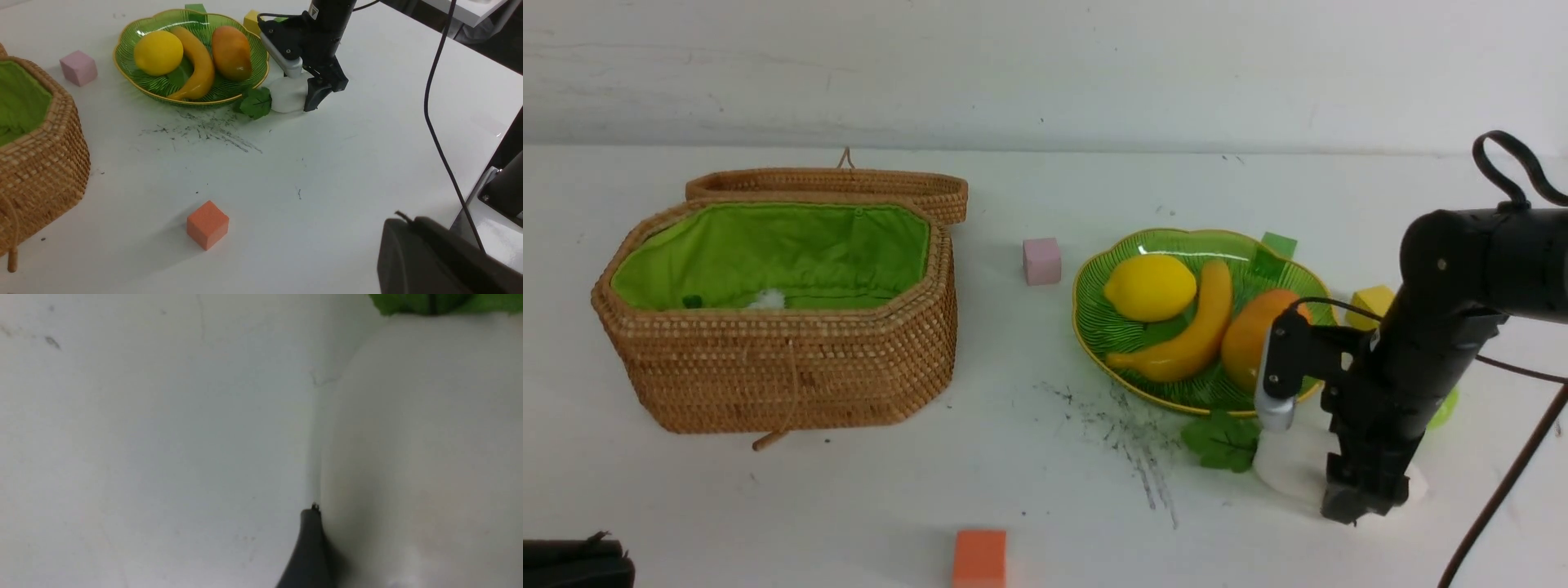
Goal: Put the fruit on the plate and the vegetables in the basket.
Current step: Take a daikon with your right arm and place it on the basket on the left.
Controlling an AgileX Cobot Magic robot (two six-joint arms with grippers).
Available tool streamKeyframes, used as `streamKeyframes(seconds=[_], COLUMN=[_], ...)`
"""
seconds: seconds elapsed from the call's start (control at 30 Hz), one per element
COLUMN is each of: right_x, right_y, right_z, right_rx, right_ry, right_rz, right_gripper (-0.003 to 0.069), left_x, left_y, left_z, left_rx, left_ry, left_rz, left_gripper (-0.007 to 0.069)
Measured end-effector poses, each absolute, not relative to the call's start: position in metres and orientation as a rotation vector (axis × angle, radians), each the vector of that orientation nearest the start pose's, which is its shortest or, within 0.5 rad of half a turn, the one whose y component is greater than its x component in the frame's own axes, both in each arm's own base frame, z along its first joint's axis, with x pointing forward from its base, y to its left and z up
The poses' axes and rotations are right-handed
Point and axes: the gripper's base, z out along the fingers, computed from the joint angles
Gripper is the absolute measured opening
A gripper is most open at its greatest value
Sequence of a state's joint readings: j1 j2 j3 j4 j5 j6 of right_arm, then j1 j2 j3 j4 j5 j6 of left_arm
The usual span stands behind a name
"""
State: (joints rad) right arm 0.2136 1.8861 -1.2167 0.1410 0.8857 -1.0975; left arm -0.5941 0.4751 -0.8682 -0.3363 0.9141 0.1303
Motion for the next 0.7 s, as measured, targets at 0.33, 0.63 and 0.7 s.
streamKeyframes(seconds=[0.33, 0.63, 0.7], right_x=[0.324, 0.286, 0.288], right_y=[0.1, 0.215, 0.244], right_z=[0.175, 0.27, 0.301], right_rx=[-1.914, -1.708, -1.601], right_ry=[2.489, 2.234, 2.101], right_rz=[0.171, 0.247, 0.273], right_gripper=[0.0547, 0.0547, 0.0547], left_x=[0.036, 0.043, 0.048], left_y=[-0.053, -0.047, -0.043], left_z=[0.387, 0.389, 0.39], left_rx=[0.688, 0.609, 0.534], left_ry=[1.914, 1.895, 1.898], left_rz=[-0.696, -0.608, -0.564], left_gripper=[-0.0006, -0.0003, -0.0003])
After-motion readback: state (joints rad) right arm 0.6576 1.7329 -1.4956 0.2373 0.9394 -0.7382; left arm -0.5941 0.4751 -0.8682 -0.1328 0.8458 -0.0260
